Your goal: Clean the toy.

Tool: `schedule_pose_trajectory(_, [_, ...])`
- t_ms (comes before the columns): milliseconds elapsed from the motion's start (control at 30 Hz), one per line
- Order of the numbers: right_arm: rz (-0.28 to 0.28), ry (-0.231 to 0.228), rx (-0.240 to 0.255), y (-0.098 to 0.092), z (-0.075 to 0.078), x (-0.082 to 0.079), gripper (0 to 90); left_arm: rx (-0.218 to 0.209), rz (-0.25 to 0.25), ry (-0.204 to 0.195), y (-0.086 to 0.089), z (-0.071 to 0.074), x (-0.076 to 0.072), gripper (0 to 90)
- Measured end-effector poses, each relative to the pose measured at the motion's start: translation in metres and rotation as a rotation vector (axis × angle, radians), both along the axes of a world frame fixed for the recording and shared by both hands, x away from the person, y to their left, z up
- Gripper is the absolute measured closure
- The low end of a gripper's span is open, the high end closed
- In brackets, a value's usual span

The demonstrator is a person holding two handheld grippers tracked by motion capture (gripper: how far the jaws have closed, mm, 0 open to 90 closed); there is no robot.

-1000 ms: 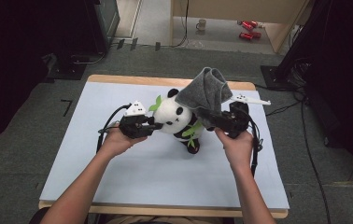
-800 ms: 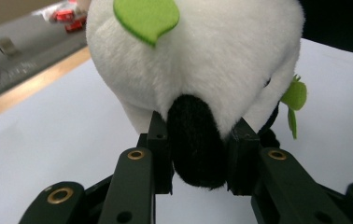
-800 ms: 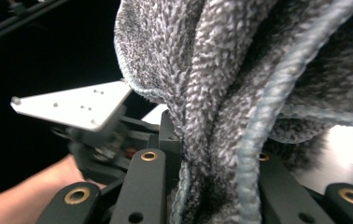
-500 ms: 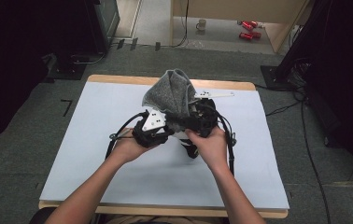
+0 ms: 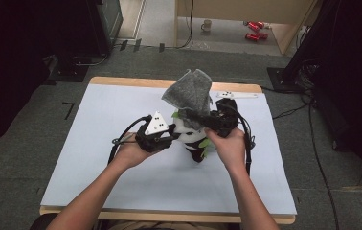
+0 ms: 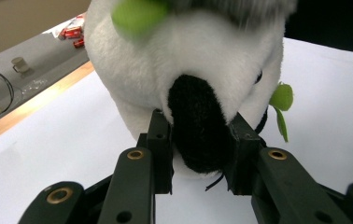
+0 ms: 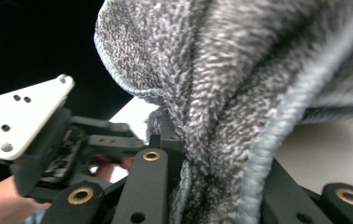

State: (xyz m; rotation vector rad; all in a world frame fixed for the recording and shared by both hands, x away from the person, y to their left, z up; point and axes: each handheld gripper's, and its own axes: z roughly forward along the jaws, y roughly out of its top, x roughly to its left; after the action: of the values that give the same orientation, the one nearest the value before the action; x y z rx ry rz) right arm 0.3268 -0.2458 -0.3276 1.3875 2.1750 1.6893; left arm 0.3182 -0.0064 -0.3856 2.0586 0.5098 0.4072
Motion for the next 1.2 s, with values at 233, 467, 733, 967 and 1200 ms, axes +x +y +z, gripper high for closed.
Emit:
schedule_pose_trajectory(233, [-0.136, 0.006, -0.026, -0.038, -0.003, 0.005, 79.2, -0.010, -0.004, 0.014, 0.005, -0.002, 0.001, 68.9])
schedule_pose_trajectory(467, [-0.160, 0.012, 0.048, -0.059, 0.005, 0.000, 79.4, -0.024, -0.016, -0.023, 0.001, -0.004, -0.003, 68.9])
schedule_pose_trajectory(733, [-0.002, -0.102, 0.118, -0.020, 0.042, -0.025, 79.3, -0.038, -0.022, -0.061, -0.008, -0.003, -0.012, 68.9])
schedule_pose_trajectory(967, [0.093, -0.084, 0.065, 0.025, 0.029, -0.027, 79.2, -0.038, -0.029, -0.086, -0.013, -0.003, -0.019, 68.9])
schedule_pose_trajectory(1200, [0.043, -0.013, -0.037, 0.024, -0.007, -0.007, 79.5, -0.044, -0.028, -0.081, -0.012, -0.006, -0.018, 68.9])
